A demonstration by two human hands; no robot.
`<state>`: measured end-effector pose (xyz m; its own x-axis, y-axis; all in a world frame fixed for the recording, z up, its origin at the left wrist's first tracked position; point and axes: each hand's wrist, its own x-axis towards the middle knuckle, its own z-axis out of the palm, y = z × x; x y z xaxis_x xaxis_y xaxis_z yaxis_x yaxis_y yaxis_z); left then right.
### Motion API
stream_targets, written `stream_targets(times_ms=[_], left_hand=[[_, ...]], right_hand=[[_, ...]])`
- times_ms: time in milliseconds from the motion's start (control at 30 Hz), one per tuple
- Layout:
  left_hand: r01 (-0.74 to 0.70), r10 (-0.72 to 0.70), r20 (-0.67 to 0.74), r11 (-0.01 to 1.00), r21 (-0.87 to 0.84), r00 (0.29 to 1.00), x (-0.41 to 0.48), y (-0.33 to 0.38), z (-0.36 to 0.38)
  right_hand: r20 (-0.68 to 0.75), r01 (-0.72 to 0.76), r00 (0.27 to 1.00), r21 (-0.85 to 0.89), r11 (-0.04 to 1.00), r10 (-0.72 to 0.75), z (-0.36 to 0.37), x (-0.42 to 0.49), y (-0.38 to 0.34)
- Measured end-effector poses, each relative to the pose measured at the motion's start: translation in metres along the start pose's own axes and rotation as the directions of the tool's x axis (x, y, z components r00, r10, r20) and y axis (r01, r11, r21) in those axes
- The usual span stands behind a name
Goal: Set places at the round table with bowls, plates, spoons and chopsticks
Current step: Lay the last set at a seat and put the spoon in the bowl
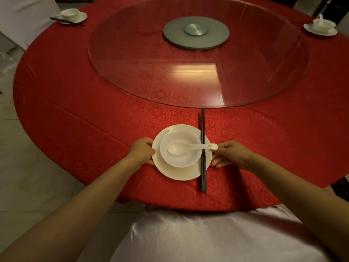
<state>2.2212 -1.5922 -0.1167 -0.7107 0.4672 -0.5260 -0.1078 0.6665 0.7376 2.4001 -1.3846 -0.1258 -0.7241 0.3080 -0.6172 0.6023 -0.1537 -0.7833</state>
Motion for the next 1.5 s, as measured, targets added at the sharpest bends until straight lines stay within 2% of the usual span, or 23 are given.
stream_targets(times_ms=[233,467,967,1100,1500], left_hand=[[-0.052,0.052,-0.014,0.999,-0.013,0.999,0.006,-0.004,0.001],[-0.048,0.05,0.06,0.998,-0.031,0.997,0.006,-0.002,0.001],[-0.017,-0.011,0.193,0.99,0.142,0.981,-0.002,0.011,0.017],[-0.026,-0.005,0.229,0.991,0.133,0.974,-0.006,0.013,0.028],[-0.027,0.002,0.273,0.996,0.089,0.962,-0.007,0.013,0.036]], right_hand=[[-0.034,0.081,0.996,-0.044,0.996,-0.083,0.001,0.002,0.003],[-0.042,0.1,0.994,-0.078,0.992,-0.103,-0.002,0.005,0.004],[0.026,0.03,0.999,-0.252,0.967,-0.024,-0.03,-0.004,0.003],[0.032,-0.01,0.999,-0.292,0.956,0.02,-0.042,-0.009,0.002],[0.001,-0.075,0.997,-0.265,0.961,0.078,-0.054,-0.014,0.008]])
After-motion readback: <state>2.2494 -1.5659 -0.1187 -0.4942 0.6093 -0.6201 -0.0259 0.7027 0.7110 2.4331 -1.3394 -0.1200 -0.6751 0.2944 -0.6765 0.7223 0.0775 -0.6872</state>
